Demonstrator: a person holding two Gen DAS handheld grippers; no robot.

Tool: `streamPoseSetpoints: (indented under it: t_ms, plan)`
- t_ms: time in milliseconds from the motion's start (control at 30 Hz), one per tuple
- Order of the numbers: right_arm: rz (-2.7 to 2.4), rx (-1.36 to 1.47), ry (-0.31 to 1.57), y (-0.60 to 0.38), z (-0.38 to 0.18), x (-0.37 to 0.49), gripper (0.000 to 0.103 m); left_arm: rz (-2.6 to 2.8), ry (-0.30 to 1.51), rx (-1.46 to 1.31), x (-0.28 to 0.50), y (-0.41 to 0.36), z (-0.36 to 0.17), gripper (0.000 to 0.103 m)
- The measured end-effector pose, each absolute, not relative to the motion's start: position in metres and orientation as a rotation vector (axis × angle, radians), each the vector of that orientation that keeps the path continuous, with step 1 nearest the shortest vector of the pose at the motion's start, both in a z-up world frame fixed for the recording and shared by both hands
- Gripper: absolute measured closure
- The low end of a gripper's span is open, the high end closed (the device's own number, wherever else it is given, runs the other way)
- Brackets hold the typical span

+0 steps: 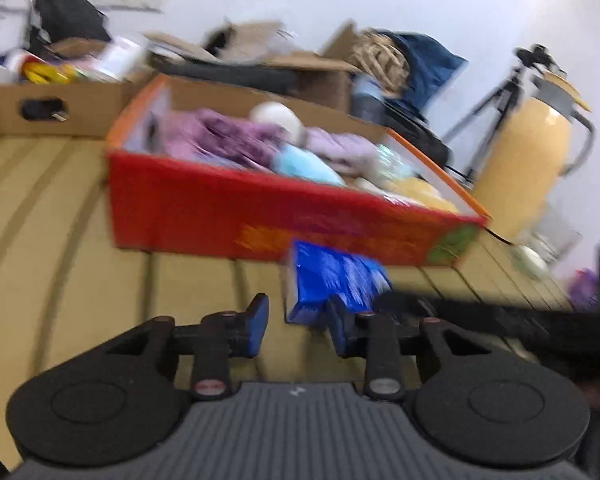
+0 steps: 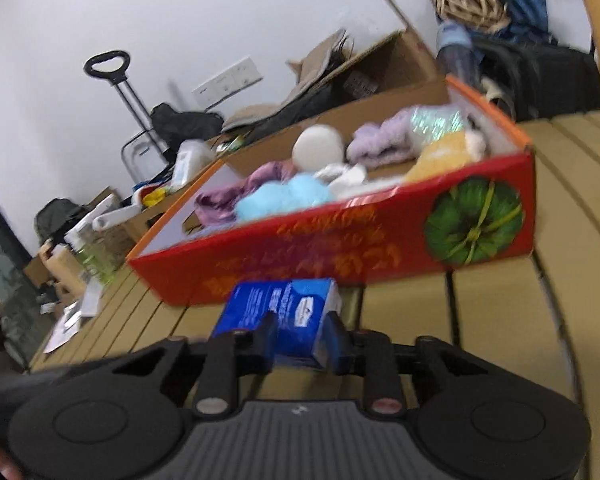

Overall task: Organize soft objects
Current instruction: 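Grasp the blue packet with both grippers and lift it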

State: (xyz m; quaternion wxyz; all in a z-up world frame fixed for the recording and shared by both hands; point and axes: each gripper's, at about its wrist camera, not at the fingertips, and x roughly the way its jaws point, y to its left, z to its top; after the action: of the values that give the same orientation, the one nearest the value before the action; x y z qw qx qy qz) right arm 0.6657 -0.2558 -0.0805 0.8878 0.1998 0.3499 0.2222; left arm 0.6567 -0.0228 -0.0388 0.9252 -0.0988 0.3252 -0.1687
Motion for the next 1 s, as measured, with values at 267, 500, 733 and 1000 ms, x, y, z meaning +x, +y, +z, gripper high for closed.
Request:
streamPoseSetpoints:
  t_ms: [267, 500, 733, 1000]
  plan:
    - [0.523, 0.36, 0.665, -0.246, -0.068, 0.649, 0.078, -0.27, 0.635, -0.268, 0.651, 0.002, -0.03, 0.066]
    - [0.525, 0.403, 0.669, -0.233, -0.076, 0.668, 0.06, -0.358, 0.71, -0.361, 0.655, 0.001, -0.035, 0.066]
    - [0.522, 0.376, 0.715, -0.223, -0.084, 0.663, 0.079, -0.387, 0.74, -0.397, 0.656, 0.002, -0.043, 0.083]
    - [0.453, 0.322, 0.602, -0.237, -0.046, 0.615, 0.082, -0.469, 0.629, -0.391, 0.632, -0.015, -0.006, 0.083]
